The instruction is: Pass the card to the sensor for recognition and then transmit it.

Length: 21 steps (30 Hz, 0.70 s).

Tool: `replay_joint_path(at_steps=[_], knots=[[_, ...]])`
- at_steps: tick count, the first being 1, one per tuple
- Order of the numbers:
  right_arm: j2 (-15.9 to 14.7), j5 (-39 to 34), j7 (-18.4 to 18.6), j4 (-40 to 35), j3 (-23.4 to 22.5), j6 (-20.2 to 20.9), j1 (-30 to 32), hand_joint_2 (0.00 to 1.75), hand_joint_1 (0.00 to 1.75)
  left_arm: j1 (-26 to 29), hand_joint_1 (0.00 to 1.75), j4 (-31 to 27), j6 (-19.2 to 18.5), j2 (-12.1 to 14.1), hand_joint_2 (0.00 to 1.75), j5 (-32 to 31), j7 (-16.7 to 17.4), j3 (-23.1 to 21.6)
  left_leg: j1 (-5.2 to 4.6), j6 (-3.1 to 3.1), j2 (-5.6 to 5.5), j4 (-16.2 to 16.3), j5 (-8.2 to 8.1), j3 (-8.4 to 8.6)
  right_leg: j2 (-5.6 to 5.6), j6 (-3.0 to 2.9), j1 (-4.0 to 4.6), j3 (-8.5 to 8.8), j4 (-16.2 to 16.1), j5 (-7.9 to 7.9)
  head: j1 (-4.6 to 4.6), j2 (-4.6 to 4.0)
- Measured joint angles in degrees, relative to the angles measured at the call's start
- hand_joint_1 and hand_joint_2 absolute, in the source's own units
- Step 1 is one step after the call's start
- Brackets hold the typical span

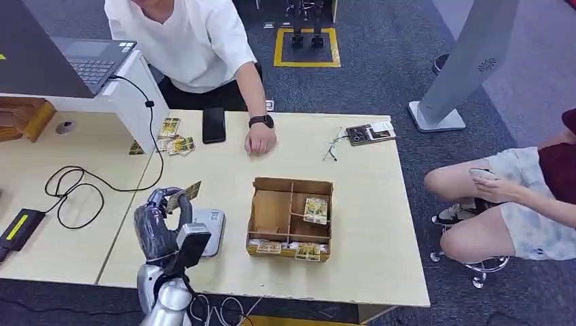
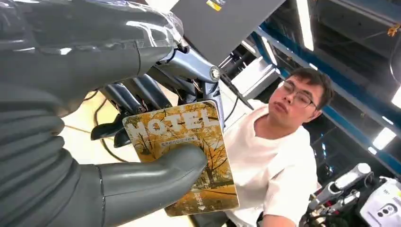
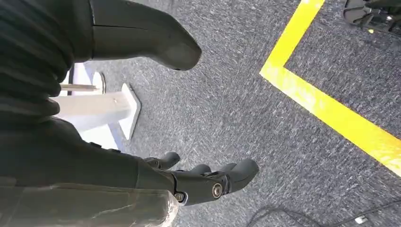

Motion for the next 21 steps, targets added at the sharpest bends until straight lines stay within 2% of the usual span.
replay_joint_path(at_steps=[4, 7, 13, 21], knots=[[0.0, -1.5, -0.2, 0.0, -0.1, 0.0, 0.0, 1.75, 0.0, 0.0, 1.75, 1.5, 0.0, 0.0, 1.75, -9.2, 1.9, 0.5, 0.0, 0.0, 0.0, 0.0, 0.0, -0.02, 0.0, 0.0, 0.0, 0.0, 0.0, 0.0, 0.0, 0.0], [-0.2, -6.9, -0.6, 0.1, 0.9, -0.5, 0.1, 1.75, 0.0, 0.2, 1.75, 2.5, 0.0, 0.0, 1.75, -14.0, 1.6, 1.8, 0.0, 0.0, 0.0, 0.0, 0.0, -0.02, 0.0, 0.0, 0.0, 0.0, 0.0, 0.0, 0.0, 0.0], [-0.4, -7.2, -0.6, 0.1, 2.7, -0.2, 0.3, 1.75, 0.0, 0.5, 1.75, 4.5, 0.0, 0.0, 1.75, -16.7, 4.9, 1.8, 0.0, 0.0, -0.01, 0.0, 0.0, -0.04, -0.03, 0.0, 0.0, 0.0, 0.0, 0.0, -0.02, 0.0], [-0.5, -6.1, -0.3, 0.1, 3.9, -0.3, 0.4, 1.75, 0.0, 1.1, 1.75, 6.0, 0.0, 0.0, 1.75, -20.7, 6.1, 1.9, 0.0, 0.0, -0.01, 0.0, 0.0, -0.05, -0.04, 0.0, 0.0, 0.0, 0.0, 0.0, 0.0, 0.0]])
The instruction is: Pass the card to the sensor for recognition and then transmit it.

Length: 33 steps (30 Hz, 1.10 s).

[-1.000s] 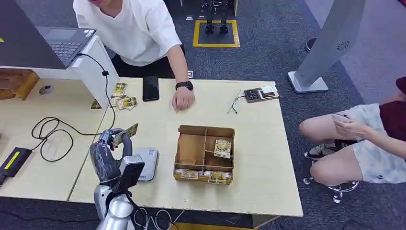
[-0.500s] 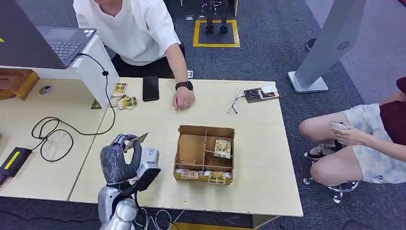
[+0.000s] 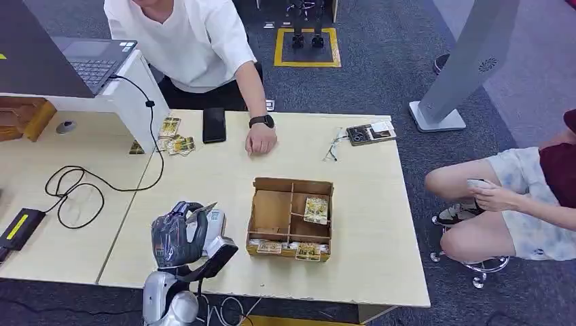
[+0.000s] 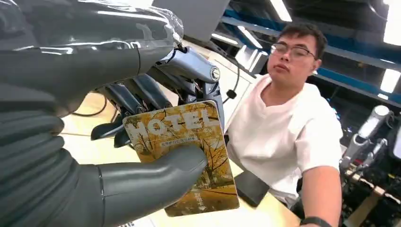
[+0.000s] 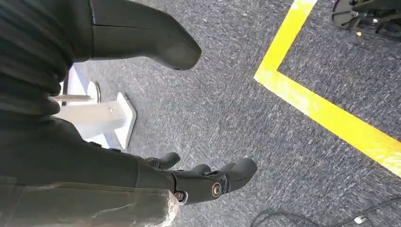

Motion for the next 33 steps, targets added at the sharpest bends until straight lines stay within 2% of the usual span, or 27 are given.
replay_joint_path(at_steps=[18, 23, 31, 33], knots=[[0.0, 0.8, 0.2, 0.0, 0.4, -0.3, 0.2, 1.75, 0.0, 0.9, 1.75, 0.2, 0.0, 0.0, 1.75, -7.4, 2.3, 3.0, 0.0, 0.0, -0.01, 0.0, 0.0, -0.02, -0.02, 0.0, 0.0, 0.0, 0.0, 0.0, 0.0, 0.0], [0.0, 0.8, 0.2, 0.0, 0.4, -0.2, 0.2, 1.75, 0.0, 1.0, 1.75, 0.2, 0.0, 0.0, 1.75, -13.5, 4.1, 3.4, 0.0, 0.0, -0.01, 0.0, 0.0, -0.02, -0.02, 0.0, 0.0, 0.0, 0.0, 0.0, 0.0, 0.0], [0.0, 0.8, 0.2, 0.0, 0.4, -0.1, 0.2, 1.75, 0.0, 1.7, 1.75, 0.1, 0.0, 0.0, 1.75, -15.8, 5.8, 3.4, 0.0, 0.0, -0.01, 0.0, 0.0, -0.02, -0.02, 0.0, 0.0, 0.0, 0.0, 0.0, 0.0, 0.0], [0.0, 0.9, 0.3, 0.0, 0.4, 0.0, 0.2, 1.75, 0.0, 1.9, 1.75, 0.1, 0.0, 0.1, 1.75, -16.4, 7.3, 3.4, 0.0, 0.0, -0.01, 0.0, 0.0, -0.02, -0.02, 0.0, 0.0, 0.0, 0.0, 0.0, 0.0, 0.0]])
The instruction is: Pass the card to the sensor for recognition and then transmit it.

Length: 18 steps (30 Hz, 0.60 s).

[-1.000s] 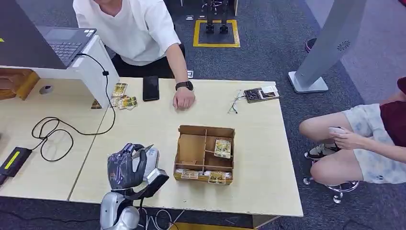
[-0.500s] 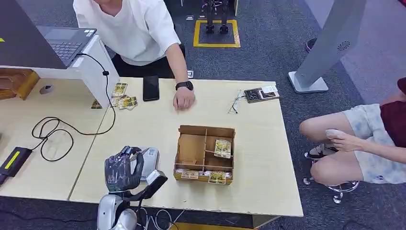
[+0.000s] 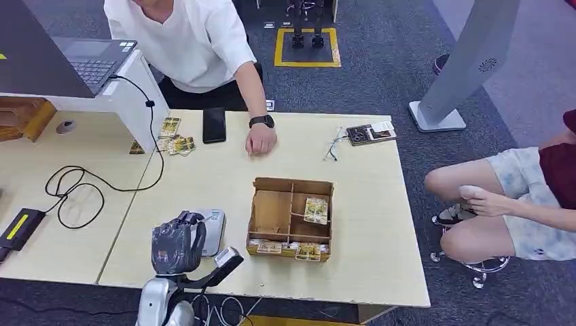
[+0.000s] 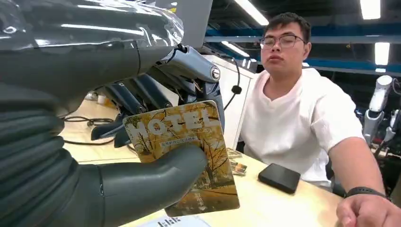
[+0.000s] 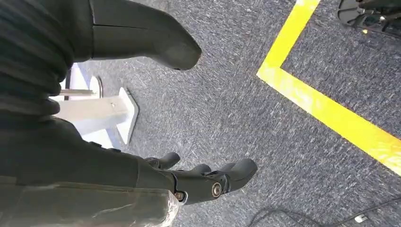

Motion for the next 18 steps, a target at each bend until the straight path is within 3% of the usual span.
replay_joint_path(at_steps=[8, 18], knots=[[0.0, 0.2, 0.0, 0.0, 0.0, 0.2, 0.0, 1.75, 0.0, 1.5, 1.75, 0.0, 0.0, 0.3, 1.75, -1.7, 5.8, -0.6, 0.0, 0.0, 0.0, 0.0, 0.0, 0.01, 0.0, 0.0, 0.0, 0.0, 0.0, 0.0, -0.02, 0.0], [0.0, 0.2, 0.1, 0.0, 0.0, 0.3, 0.0, 1.75, 0.0, 2.7, 1.75, 0.1, 0.0, 0.5, 1.75, 1.2, 6.6, -2.2, 0.0, 0.0, 0.0, 0.0, 0.0, 0.01, 0.0, 0.0, 0.0, 0.0, 0.0, 0.0, 0.0, 0.0]])
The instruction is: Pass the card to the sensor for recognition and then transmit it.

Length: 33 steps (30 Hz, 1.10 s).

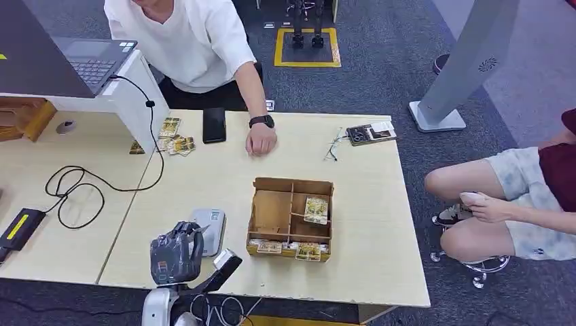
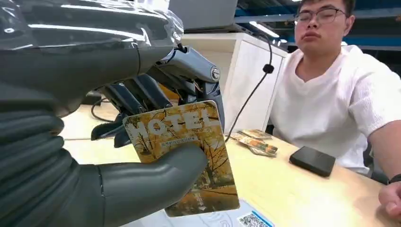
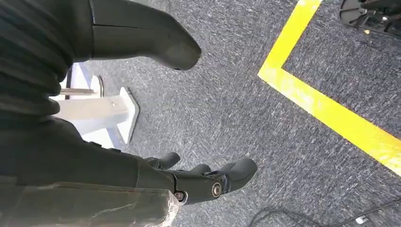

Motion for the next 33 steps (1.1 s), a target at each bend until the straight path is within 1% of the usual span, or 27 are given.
replay_joint_path(at_steps=[6, 15, 30, 33], knots=[[0.0, 0.0, 0.0, 0.0, 0.0, 0.1, 0.0, 1.75, 0.0, 0.1, 1.75, 0.6, 0.0, 0.0, 1.75, 2.0, -1.8, 0.0, 0.0, 0.0, 0.0, 0.0, 0.0, 0.0, 0.0, 0.0, 0.0, 0.0, 0.0, 0.0, 0.0, 0.0], [-0.1, -0.1, 0.0, 0.0, 0.0, 0.1, 0.0, 1.75, 0.0, 0.1, 1.75, 2.6, 0.0, 0.0, 1.75, 3.4, -3.0, 0.0, 0.0, 0.0, 0.0, 0.0, 0.0, 0.01, 0.0, 0.0, 0.0, 0.01, 0.0, 0.0, 0.0, 0.0], [-0.2, -0.1, 0.0, 0.0, 0.0, 0.1, 0.0, 1.75, 0.0, 0.0, 1.75, 5.2, 0.0, 0.1, 1.75, 4.8, -2.4, -0.2, 0.0, 0.0, 0.0, 0.0, 0.0, 0.07, 0.0, 0.0, 0.0, 0.06, 0.0, 0.0, 0.0, 0.0], [-0.2, 0.0, 0.0, 0.0, 0.0, 0.1, 0.0, 1.75, 0.0, -0.2, 1.75, 6.6, 0.0, 0.1, 1.75, 4.8, -1.6, -0.6, -0.01, 0.0, 0.0, 0.0, 0.0, 0.11, -0.01, 0.0, 0.0, 0.1, 0.0, 0.0, -0.02, 0.0]])
